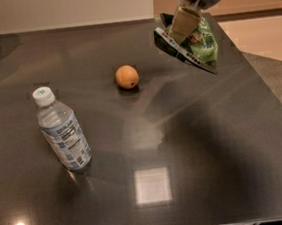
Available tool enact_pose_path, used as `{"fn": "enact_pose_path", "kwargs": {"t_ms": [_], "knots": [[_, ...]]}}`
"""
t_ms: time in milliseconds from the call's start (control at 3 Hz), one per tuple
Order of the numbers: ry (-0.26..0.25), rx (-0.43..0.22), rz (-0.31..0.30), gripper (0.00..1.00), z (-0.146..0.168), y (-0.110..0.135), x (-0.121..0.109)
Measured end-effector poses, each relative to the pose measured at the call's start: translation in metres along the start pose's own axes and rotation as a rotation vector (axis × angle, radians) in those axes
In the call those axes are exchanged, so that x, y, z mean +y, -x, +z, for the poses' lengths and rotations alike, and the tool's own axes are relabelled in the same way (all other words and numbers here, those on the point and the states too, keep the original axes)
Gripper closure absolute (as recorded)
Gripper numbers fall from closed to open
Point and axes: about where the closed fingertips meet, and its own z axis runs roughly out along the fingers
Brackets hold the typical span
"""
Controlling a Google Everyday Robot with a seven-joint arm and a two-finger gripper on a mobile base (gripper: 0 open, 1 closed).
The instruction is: Pick green jalapeno chip bag
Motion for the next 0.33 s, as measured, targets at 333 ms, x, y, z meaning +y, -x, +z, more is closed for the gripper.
{"fn": "enact_pose_path", "kwargs": {"t_ms": [333], "knots": [[-0.001,-0.003,-0.003,1.0,-0.0012,0.0011,-0.0001]]}}
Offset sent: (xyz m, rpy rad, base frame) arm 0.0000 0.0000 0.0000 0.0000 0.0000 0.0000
